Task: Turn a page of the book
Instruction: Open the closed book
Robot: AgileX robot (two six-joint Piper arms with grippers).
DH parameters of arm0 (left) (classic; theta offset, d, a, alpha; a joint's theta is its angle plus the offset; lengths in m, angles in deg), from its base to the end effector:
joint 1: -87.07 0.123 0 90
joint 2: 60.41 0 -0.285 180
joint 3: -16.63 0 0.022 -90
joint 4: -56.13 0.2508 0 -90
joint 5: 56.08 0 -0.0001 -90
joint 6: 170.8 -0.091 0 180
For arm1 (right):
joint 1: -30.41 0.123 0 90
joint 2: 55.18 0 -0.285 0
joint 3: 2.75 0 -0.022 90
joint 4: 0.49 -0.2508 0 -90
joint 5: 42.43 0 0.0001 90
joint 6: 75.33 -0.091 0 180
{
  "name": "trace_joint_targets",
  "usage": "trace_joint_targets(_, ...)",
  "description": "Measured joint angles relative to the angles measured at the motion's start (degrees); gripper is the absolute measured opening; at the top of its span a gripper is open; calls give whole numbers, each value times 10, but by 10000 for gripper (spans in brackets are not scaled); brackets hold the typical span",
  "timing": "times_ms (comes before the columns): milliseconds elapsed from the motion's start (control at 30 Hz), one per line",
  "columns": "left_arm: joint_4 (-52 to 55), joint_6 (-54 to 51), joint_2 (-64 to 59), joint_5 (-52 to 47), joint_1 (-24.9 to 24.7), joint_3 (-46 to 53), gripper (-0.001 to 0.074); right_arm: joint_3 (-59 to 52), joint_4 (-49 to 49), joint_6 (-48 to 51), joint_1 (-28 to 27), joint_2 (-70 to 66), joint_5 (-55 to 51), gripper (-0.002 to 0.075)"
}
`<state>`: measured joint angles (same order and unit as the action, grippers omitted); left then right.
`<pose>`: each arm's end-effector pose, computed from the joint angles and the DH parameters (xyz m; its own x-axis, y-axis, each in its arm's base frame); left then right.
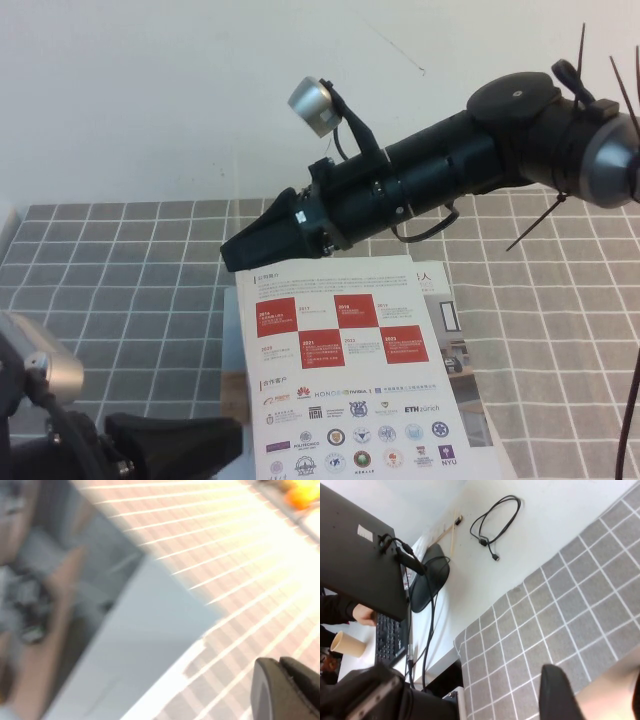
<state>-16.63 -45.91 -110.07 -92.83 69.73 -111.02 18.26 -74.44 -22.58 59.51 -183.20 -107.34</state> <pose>0.1117 -0.0894 0.2786 -0.5601 -0.0290 -0.8279 0.6260 0.6397 -0.4459 0.3564 0.2890 0.2621 -0.6846 -0.3506 -0.6390 -0.7167 0.1639 0.6779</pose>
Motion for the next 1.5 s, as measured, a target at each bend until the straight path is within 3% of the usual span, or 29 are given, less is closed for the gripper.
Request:
trace_joint_targets(200,-124,-73,-21,-43,0,10,-4,0,0,3,16,0,13,315)
trace_joint_targets(500,-178,-89,-69,-75,-5,10,-4,0,0,3,26,0,36,315)
trace_joint_targets(700,-226,-112,-76,-19,-42,10,-4,0,0,6,26,0,42,315)
trace_joint_targets(833,-238,-135,-80,28,-93,10,-4,0,0,6,26,0,48,315)
trace_joint_targets(1033,-245,-141,-114,179,-161,10,-4,0,-10,14,27,0,49,315)
trace_joint_targets(1267,-254,-138,-145,263,-176,10,-4,3,-19,32,27,0,23,315)
trace_joint_targets(1500,-259,-121,-149,293,-176,10,-4,59,40,13,-7,0,-33,315)
